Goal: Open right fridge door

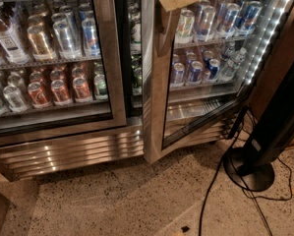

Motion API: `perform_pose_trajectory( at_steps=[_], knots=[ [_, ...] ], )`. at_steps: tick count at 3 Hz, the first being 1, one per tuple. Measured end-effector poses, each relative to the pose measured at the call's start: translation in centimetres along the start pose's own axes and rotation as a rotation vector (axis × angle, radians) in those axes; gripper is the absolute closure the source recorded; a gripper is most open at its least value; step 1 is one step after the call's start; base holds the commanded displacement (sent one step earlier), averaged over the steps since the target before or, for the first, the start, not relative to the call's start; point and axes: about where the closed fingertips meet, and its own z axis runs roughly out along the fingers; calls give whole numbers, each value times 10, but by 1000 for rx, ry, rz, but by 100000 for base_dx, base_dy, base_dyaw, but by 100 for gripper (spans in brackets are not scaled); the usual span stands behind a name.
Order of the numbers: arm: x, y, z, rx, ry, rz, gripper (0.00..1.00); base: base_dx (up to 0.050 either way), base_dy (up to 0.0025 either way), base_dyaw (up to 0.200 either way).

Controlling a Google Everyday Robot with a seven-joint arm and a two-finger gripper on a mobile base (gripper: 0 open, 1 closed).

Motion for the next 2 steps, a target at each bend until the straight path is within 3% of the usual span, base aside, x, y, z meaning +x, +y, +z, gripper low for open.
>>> perform_pose_trajectory(
  at_steps=[2],
  knots=[
    [5,-2,3,0,23,11,100,0,0,0]
  ],
)
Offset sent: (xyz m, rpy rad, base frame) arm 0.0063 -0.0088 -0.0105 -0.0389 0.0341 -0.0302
